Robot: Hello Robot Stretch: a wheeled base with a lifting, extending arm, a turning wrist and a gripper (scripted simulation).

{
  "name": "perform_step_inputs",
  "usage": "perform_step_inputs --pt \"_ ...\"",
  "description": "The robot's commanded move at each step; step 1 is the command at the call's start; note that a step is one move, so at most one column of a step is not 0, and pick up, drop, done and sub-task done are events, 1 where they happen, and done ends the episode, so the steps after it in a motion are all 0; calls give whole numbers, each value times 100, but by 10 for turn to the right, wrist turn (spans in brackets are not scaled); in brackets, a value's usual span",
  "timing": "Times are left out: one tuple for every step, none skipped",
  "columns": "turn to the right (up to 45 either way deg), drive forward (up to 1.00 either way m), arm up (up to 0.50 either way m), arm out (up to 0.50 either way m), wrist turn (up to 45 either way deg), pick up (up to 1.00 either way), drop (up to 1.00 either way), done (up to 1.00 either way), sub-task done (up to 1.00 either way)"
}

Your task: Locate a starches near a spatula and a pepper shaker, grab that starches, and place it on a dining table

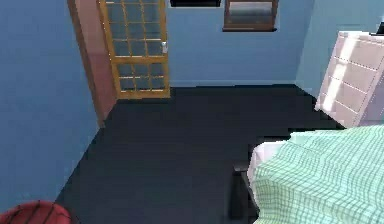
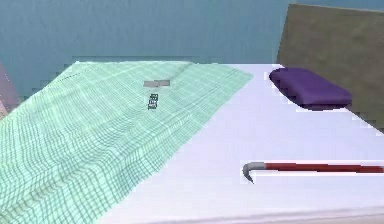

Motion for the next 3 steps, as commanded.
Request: perform_step_inputs --pt "-450 0 0 0 0 0 0 0 0" --pt "-450 0 0 0 0 0 0 0 0" --pt "-30 0 0 0 0 0 0 0 0"
